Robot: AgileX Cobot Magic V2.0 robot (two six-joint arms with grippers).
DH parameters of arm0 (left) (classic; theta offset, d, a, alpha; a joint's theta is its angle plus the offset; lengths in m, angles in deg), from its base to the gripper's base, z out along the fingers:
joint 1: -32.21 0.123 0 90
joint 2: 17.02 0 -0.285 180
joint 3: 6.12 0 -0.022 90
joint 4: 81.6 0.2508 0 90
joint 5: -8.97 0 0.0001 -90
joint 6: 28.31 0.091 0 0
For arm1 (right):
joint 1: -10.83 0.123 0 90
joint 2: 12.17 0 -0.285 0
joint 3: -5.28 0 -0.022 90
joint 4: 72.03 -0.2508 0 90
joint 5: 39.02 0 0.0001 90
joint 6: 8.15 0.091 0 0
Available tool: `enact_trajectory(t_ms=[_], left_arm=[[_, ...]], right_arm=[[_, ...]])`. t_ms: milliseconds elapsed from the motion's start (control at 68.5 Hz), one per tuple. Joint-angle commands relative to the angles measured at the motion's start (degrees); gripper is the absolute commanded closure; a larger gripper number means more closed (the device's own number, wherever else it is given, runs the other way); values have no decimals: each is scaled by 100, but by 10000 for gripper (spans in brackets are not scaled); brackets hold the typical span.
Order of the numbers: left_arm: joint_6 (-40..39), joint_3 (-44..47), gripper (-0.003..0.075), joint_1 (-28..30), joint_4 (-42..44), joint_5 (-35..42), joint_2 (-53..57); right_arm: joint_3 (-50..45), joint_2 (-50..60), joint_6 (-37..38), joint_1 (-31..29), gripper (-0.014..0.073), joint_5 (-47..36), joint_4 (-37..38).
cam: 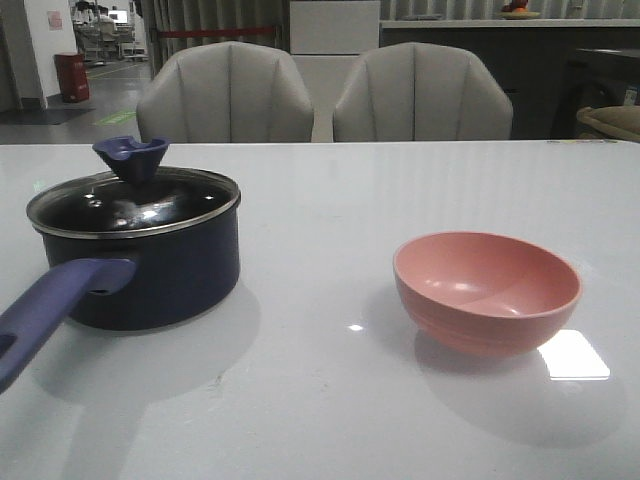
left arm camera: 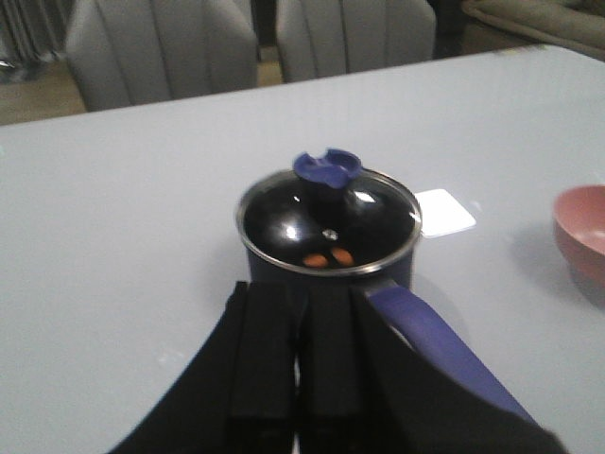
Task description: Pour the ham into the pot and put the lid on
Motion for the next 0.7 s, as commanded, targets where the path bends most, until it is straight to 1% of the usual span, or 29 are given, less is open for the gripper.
enact_trajectory(t_ms=[0,73,219,394,438,482,687], left_arm=[[-18,358,607,253,105,1354,244],[-18,876,607,408,155,1945,445],[-71,1597,607,551,202,2761,602],[-698,2287,607,667,519,3679,602],[-754,2374,607,667,519,3798,602],[-751,2361,607,667,530,3674,602],[-751,2361,607,667,556,3674,602]], right_arm=[[152,-34,-57,1,447,-426,14],[152,-34,-57,1,447,-426,14],[152,-34,-57,1,447,-426,14],[152,-34,-57,1,447,-426,14],[152,-34,-57,1,447,-426,14],[152,-34,-57,1,447,-426,14],[152,-34,-57,1,447,-426,14]])
